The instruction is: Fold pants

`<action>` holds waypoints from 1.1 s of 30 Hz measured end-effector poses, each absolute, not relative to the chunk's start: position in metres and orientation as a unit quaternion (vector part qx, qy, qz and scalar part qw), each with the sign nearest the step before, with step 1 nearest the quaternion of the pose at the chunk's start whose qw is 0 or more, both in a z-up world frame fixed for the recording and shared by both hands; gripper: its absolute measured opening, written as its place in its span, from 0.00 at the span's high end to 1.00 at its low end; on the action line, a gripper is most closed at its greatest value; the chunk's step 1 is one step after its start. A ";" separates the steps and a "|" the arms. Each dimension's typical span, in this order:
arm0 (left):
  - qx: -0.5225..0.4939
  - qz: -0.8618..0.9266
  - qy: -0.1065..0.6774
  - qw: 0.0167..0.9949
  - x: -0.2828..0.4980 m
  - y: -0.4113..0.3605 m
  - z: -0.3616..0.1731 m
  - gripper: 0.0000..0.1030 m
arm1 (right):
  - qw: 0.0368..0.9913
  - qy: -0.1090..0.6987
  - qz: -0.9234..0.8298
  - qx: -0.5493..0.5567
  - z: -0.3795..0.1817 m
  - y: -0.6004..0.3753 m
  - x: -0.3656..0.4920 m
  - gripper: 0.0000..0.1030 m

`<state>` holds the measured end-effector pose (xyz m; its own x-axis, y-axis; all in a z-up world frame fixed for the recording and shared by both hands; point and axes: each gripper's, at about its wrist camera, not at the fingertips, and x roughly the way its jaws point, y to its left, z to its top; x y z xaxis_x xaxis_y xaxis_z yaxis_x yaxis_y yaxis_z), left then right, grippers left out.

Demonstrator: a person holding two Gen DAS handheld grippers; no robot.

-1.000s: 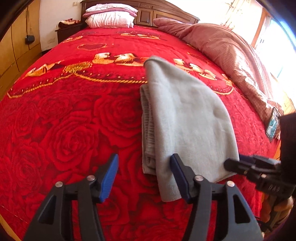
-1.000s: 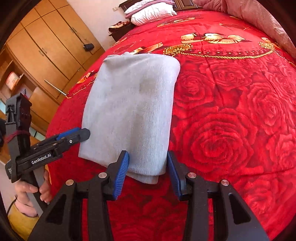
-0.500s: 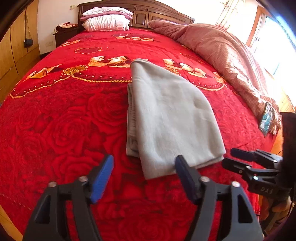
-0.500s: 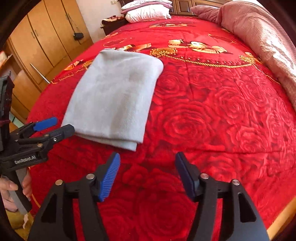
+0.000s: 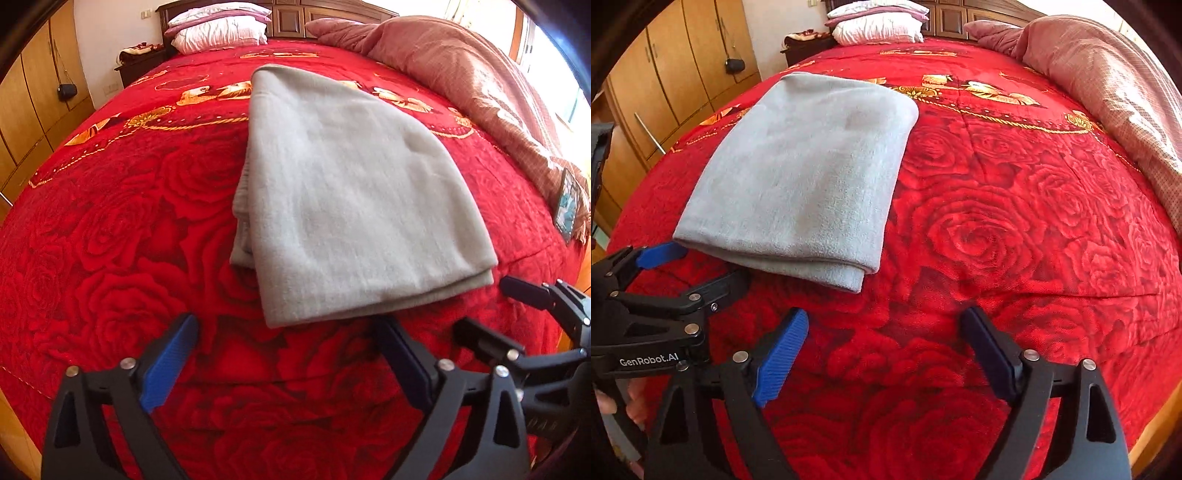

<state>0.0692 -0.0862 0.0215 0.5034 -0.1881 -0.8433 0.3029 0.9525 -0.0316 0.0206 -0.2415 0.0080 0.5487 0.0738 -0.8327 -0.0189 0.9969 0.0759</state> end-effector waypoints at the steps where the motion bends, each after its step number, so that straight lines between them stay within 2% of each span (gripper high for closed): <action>1: 0.059 -0.140 0.477 0.866 0.069 -0.087 0.021 0.02 | 0.880 0.472 0.028 0.030 0.008 -0.242 0.020 0.13; 33: 0.062 -0.136 0.470 0.870 0.070 -0.087 0.018 0.00 | 0.885 0.464 0.027 0.028 0.007 -0.239 0.017 0.11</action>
<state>0.0701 -0.0866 0.0175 0.5212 -0.1776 -0.8348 0.2949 0.9553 -0.0191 0.0166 -0.2391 0.0066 0.5678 0.0745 -0.8198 -0.0228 0.9969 0.0748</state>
